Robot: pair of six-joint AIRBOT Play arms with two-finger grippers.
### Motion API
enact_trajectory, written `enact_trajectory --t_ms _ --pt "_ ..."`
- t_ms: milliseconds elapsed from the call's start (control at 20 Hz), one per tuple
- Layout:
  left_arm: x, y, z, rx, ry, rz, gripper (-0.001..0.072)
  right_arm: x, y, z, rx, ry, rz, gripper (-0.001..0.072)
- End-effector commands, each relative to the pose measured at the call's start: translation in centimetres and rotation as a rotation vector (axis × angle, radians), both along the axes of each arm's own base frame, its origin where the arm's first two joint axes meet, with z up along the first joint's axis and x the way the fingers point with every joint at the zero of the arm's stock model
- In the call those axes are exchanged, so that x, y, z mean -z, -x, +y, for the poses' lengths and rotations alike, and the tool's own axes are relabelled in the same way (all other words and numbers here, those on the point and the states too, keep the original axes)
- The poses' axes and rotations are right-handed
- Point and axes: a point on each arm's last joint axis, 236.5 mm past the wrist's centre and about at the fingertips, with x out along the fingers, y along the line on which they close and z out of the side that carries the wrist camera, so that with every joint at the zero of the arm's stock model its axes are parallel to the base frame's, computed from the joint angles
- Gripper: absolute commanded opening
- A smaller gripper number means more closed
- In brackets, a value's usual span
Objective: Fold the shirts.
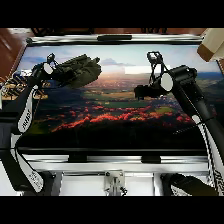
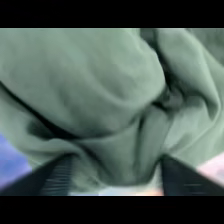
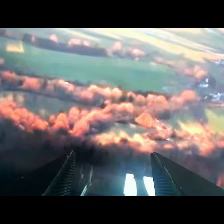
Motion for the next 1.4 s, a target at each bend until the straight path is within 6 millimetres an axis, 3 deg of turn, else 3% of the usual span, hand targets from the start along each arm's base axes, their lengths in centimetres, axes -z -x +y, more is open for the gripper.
enact_trajectory --t_ms 0,50,150,250,350,400,550,650,700,800,900,1050,1200,1250,1300,1350 --pt "1.2 0.2 -0.6 -0.001 0.036 0.034 0.0114 -0.2 -0.3 0.1 0.002 -0.005 -0.016 0.0578" --pt "1.2 0.4 -0.9 0.006 0.044 0.044 0.0035 -0.2 -0.4 0.1 0.002 -0.005 -0.019 0.0578" --pt "-1.1 0.4 -2.1 0.075 0.073 -0.004 0.0033 -0.4 -0.6 0.3 0.000 -0.011 -0.030 0.0578" --pt "-6.3 0.6 -4.2 0.198 0.062 -0.115 0.0033 -0.7 -0.5 0.2 0.001 -0.013 -0.034 0.0578" --pt "-13.8 2.5 -6.1 0.334 -0.018 -0.244 0.0031 -2.9 -0.1 -0.4 0.003 -0.015 -0.082 0.0578" --pt "-18.0 4.2 -6.4 0.371 -0.075 -0.293 0.0031 -4.8 0.2 -1.1 0.006 -0.008 -0.133 0.0578" --pt "-29.7 11.2 -6.4 0.403 -0.231 -0.429 0.0030 -12.9 2.0 -5.4 0.043 0.062 -0.364 0.0578" --pt "-34.6 16.3 -8.3 0.447 -0.220 -0.488 0.0030 -18.0 4.5 -7.6 0.071 0.058 -0.501 0.0578" --pt "-35.6 19.0 -9.7 0.488 -0.204 -0.488 0.0031 -19.9 5.9 -8.2 0.084 0.033 -0.551 0.0578" --pt "-34.8 23.4 -12.9 0.571 -0.163 -0.432 0.0031 -21.7 8.5 -9.1 0.122 -0.023 -0.579 0.0578" --pt "-31.4 26.6 -16.8 0.644 -0.114 -0.336 0.0032 -20.6 10.8 -9.9 0.143 -0.017 -0.505 0.0578" --pt "-22.0 31.5 -23.4 0.796 -0.103 -0.148 0.0033 -16.3 12.9 -10.9 0.162 0.051 -0.314 0.0578" --pt "-12.8 35.5 -27.4 0.867 -0.126 0.015 0.0036 -11.3 13.2 -9.3 0.125 0.040 -0.196 0.0577" --pt "-11.0 36.1 -28.2 0.882 -0.138 0.058 0.0169 -9.5 13.1 -8.4 0.119 0.012 -0.162 0.0578" --pt "-10.4 36.3 -28.4 0.890 -0.147 0.088 0.0512 -7.8 13.1 -7.4 0.118 -0.025 -0.135 0.0578" --pt "-10.4 35.9 -27.6 0.902 -0.179 0.112 0.0720 -6.3 13.0 -6.2 0.107 -0.064 -0.112 0.0578"
